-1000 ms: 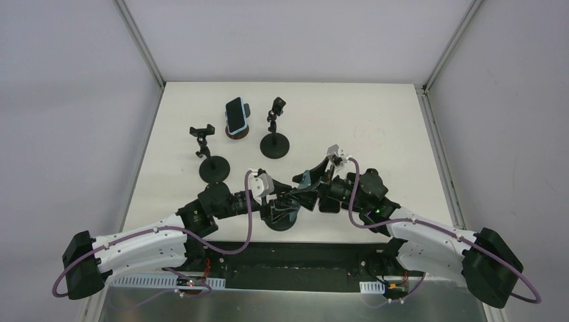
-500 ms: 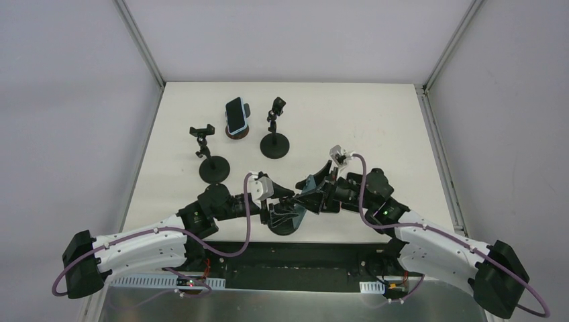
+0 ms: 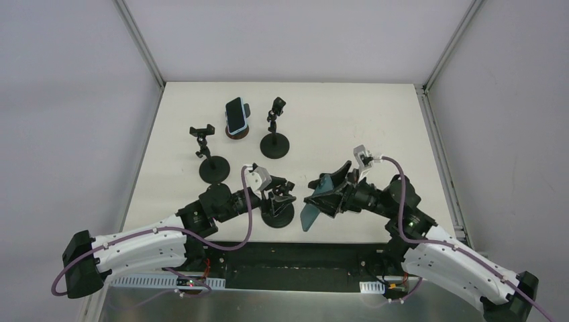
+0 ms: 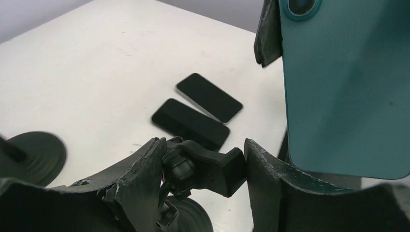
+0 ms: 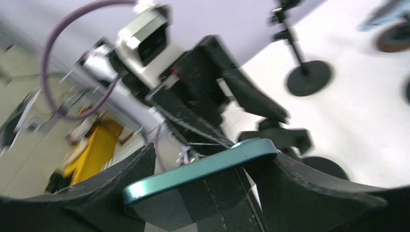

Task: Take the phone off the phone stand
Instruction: Remove the phone from the phone stand, then place the phone at the center of the board.

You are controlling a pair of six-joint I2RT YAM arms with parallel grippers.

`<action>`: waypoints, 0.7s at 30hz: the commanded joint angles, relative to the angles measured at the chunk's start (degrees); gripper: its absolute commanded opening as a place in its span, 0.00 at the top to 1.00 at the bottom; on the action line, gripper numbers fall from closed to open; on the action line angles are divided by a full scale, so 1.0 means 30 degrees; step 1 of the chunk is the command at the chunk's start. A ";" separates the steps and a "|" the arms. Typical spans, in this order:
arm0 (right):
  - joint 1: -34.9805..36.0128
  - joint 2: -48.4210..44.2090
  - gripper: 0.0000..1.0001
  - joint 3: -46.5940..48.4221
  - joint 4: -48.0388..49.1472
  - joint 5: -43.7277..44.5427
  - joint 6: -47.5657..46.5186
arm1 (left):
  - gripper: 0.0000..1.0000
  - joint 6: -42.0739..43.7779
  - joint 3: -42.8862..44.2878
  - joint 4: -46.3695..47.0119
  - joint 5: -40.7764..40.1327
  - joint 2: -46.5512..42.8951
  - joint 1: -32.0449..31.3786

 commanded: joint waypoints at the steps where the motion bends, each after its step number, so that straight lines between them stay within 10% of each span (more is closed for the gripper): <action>1: 0.0030 -0.0507 1.00 0.2720 -0.6777 0.9515 0.0014 | 1.00 0.0551 0.0365 -0.5031 -0.4859 -0.0650 0.0175; 9: -0.0677 0.7720 1.00 0.9370 -1.8351 1.6309 0.1685 | 1.00 0.1022 0.0908 -0.8335 -0.6591 -0.3613 0.0197; 21: -0.1033 1.9588 1.00 1.5604 -1.9164 1.4162 0.0644 | 1.00 0.1110 0.1605 -1.1478 -0.6900 -0.6129 0.0186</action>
